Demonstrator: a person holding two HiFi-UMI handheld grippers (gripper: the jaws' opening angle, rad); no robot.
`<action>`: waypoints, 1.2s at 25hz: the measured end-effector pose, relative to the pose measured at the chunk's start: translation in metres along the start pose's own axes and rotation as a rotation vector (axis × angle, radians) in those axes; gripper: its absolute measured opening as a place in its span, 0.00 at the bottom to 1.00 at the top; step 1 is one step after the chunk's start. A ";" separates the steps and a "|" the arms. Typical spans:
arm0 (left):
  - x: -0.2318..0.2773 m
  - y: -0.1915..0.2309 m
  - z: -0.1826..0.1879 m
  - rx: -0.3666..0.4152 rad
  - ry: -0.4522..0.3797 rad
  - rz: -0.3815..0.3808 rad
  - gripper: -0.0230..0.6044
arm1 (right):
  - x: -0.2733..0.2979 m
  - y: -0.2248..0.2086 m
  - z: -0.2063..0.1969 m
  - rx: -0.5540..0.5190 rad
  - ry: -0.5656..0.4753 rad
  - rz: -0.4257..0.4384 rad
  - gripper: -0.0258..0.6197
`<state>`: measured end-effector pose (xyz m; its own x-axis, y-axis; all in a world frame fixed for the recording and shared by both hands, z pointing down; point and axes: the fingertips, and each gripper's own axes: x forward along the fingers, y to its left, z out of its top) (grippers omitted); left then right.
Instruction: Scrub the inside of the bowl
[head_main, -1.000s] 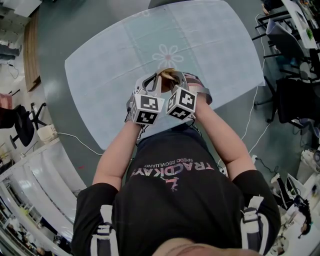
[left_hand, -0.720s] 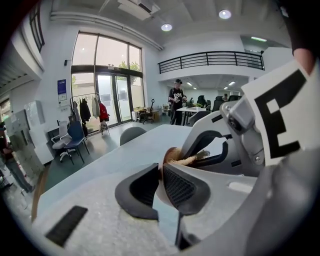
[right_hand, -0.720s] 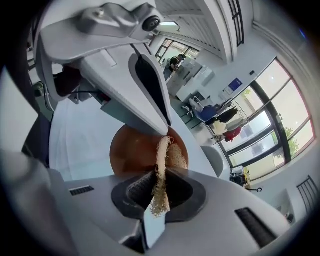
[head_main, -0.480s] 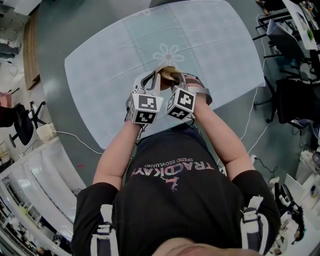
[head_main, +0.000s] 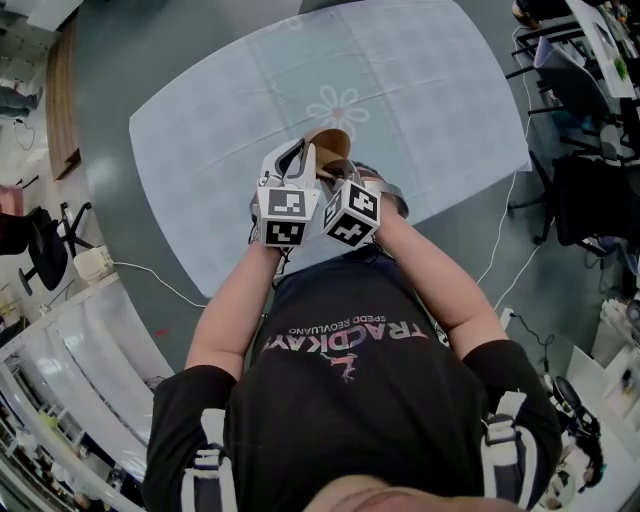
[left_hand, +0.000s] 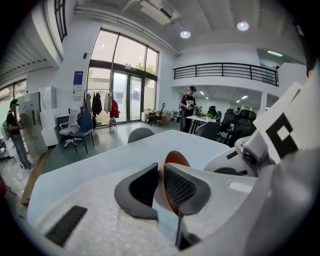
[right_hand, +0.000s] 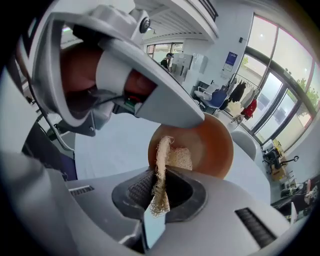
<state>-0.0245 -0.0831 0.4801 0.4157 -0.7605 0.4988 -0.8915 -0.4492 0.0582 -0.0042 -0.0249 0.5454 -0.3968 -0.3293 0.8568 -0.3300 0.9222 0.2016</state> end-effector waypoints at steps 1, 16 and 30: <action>0.000 -0.001 0.000 -0.004 -0.001 0.001 0.11 | -0.001 0.002 0.004 0.013 -0.020 0.015 0.09; 0.000 0.011 -0.008 -0.022 0.021 0.020 0.10 | -0.011 -0.011 -0.001 0.111 -0.071 0.041 0.09; 0.004 0.025 -0.021 -0.005 0.042 0.009 0.08 | -0.066 -0.095 -0.004 0.239 -0.287 -0.129 0.09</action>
<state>-0.0493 -0.0875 0.5021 0.4002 -0.7442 0.5348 -0.8961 -0.4400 0.0582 0.0565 -0.0905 0.4713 -0.5516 -0.5135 0.6573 -0.5690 0.8079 0.1536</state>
